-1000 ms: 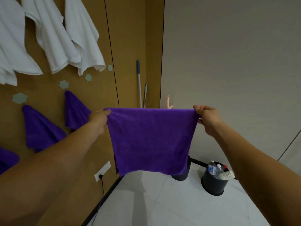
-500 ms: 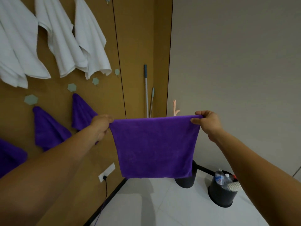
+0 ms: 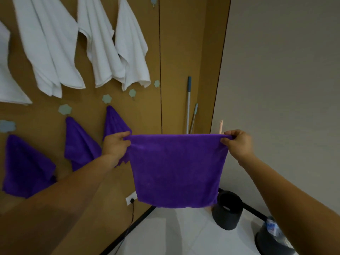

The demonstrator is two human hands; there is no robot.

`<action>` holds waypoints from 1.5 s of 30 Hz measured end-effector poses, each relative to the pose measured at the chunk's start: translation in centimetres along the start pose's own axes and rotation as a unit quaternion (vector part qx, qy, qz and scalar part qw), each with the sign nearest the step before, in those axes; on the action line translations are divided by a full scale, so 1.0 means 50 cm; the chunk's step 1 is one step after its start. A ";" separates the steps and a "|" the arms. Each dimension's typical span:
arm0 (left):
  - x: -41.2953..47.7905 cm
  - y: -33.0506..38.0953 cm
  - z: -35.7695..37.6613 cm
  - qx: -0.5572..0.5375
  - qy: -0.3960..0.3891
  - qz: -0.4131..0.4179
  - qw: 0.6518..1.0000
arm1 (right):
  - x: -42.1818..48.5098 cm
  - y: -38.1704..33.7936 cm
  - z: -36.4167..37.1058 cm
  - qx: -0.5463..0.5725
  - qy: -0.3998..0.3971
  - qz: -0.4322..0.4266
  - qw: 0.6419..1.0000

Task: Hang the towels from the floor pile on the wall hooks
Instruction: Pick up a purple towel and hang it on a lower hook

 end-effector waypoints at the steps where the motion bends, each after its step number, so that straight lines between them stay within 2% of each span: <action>1: 0.014 -0.006 -0.005 0.037 0.011 0.024 0.999 | 0.011 -0.002 0.016 -0.019 -0.005 -0.009 1.000; 5: 0.072 -0.025 -0.010 0.169 0.056 0.102 0.979 | 0.051 -0.018 0.085 -0.120 -0.029 -0.056 0.991; 8: 0.129 -0.035 -0.009 0.169 0.069 0.105 0.978 | 0.090 -0.037 0.144 -0.147 -0.020 -0.098 0.984; 14: 0.224 -0.046 -0.017 0.190 0.131 0.118 0.966 | 0.155 -0.083 0.257 -0.006 -0.014 -0.008 1.000; 18: 0.290 -0.040 -0.032 0.074 0.108 0.071 0.989 | 0.180 -0.115 0.342 0.090 0.004 -0.049 0.995; 20: 0.313 -0.035 -0.036 -0.005 0.121 0.043 0.992 | 0.194 -0.124 0.380 0.086 -0.040 -0.076 0.993; 23: 0.347 -0.036 -0.029 -0.108 0.127 0.021 0.986 | 0.218 -0.127 0.421 0.075 -0.198 -0.083 0.974; 25: 0.369 -0.037 -0.019 -0.150 0.099 0.021 0.983 | 0.238 -0.124 0.437 -0.023 -0.287 -0.108 0.952; 27: 0.386 -0.038 -0.006 -0.166 0.083 0.022 0.982 | 0.260 -0.121 0.461 -0.060 -0.315 -0.127 0.939; 29: 0.396 -0.033 0.015 -0.174 0.055 0.014 0.983 | 0.284 -0.115 0.494 0.004 -0.302 -0.116 0.946; 31: 0.402 -0.020 0.045 -0.141 0.009 0.037 0.989 | 0.319 -0.106 0.533 0.051 -0.273 -0.133 0.951; 33: 0.410 0.001 0.077 -0.056 -0.078 0.083 0.992 | 0.354 -0.097 0.577 0.070 -0.268 -0.149 0.949; 35: 0.424 0.021 0.109 0.039 -0.200 0.092 0.975 | 0.388 -0.087 0.617 0.096 -0.283 -0.116 0.947; 37: 0.448 0.030 0.140 0.130 -0.251 0.090 0.955 | 0.428 -0.078 0.653 0.115 -0.300 -0.107 0.941; 39: 0.478 0.036 0.163 0.140 -0.221 0.080 0.962 | 0.471 -0.072 0.678 0.144 -0.354 -0.095 0.919; 42: 0.513 0.039 0.187 0.057 -0.140 0.019 0.988 | 0.529 -0.070 0.704 0.175 -0.472 -0.071 0.861; 45: 0.538 0.031 0.203 0.006 -0.086 -0.020 0.996 | 0.570 -0.085 0.742 0.158 -0.522 -0.097 0.832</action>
Point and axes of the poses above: each hand's wrist, its own x-axis towards the middle knuckle, its own z-axis out of the palm, y = z × x, the point moved 1 cm from there along x, towards the middle knuckle, and after that the axes turned 7 degrees about x, right-handed, at the moved point
